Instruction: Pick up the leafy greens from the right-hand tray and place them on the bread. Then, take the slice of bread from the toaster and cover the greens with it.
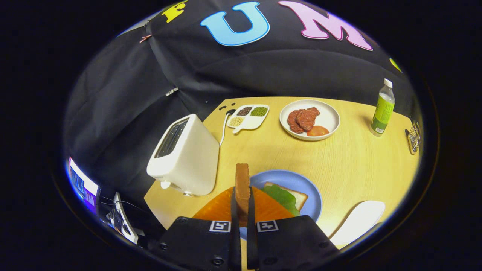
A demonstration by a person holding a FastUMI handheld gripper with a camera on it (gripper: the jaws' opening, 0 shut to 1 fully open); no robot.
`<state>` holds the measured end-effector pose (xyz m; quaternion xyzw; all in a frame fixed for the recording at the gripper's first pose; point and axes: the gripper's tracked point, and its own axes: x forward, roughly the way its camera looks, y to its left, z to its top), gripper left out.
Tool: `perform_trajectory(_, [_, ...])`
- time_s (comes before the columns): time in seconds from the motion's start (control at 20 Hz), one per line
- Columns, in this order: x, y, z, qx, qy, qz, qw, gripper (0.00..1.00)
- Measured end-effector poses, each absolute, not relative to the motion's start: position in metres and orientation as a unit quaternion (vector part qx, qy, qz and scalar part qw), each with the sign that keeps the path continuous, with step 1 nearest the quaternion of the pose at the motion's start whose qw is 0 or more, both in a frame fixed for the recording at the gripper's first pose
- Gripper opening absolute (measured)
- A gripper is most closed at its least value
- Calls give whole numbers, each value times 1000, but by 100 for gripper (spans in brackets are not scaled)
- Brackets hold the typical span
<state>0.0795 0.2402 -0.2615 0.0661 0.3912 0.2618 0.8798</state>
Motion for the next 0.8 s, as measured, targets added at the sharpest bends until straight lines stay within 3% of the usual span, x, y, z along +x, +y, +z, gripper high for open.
perform_trajectory(0.4, [89, 217, -284, 39, 393, 225, 891, 11])
perform_trajectory(0.55, [88, 204, -291, 35, 403, 204, 891, 16])
perform_trajectory(0.8, [91, 188, -299, 29, 412, 184, 892, 34])
